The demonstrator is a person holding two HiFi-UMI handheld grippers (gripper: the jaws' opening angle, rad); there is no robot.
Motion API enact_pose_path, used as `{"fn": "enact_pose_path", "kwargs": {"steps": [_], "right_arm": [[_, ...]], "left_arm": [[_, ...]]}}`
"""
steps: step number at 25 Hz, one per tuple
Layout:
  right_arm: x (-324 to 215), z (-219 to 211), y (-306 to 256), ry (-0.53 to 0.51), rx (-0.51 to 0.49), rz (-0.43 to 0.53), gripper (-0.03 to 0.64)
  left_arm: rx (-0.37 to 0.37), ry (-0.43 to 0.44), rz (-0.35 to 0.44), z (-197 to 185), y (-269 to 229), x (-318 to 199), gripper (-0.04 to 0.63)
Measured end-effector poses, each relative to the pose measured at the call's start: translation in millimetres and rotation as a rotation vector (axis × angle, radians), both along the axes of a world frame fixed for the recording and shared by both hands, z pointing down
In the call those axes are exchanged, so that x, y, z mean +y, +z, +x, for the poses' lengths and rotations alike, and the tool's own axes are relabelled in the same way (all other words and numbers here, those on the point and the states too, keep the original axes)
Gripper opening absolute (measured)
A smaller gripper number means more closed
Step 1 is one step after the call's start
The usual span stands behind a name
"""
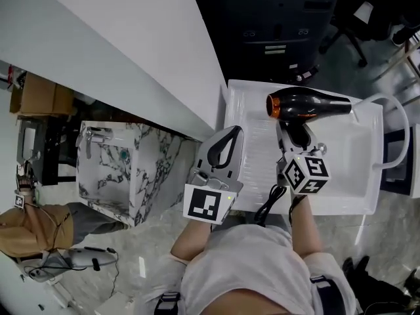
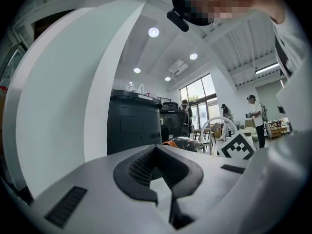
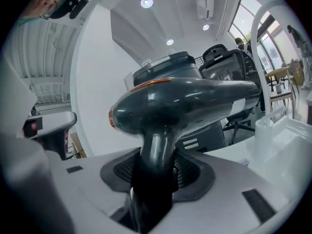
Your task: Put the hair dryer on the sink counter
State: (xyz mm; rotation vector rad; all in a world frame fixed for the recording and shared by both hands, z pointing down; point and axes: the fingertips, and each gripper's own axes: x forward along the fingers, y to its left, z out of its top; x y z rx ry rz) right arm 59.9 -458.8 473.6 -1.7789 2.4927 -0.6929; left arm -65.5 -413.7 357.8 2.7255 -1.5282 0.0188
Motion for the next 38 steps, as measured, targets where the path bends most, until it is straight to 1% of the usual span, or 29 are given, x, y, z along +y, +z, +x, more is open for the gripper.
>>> {"fn": "enact_pose_path", "kwargs": {"steps": [9, 25, 30, 38], "right_arm": [[-27, 6, 47, 0.011, -0.005, -0.100, 0.186], [-56, -10, 122, -0.001, -0.015, -0.294, 0.187], [-58, -12, 141, 0.000, -0.015, -0.336, 0.187], [-60, -11, 161, 0.012, -0.018, -0.389, 0.189]], "left_arm": [[-0.010, -0.018, -0.029, 2, 14, -17, 0.014], [-0.012, -0.065, -0.111, -12, 42, -47, 0.014], [-0.031, -0.080, -0.121, -16, 52, -52, 0.014], [-0.028, -0.092, -0.140, -16, 58, -55, 0.014]]}}
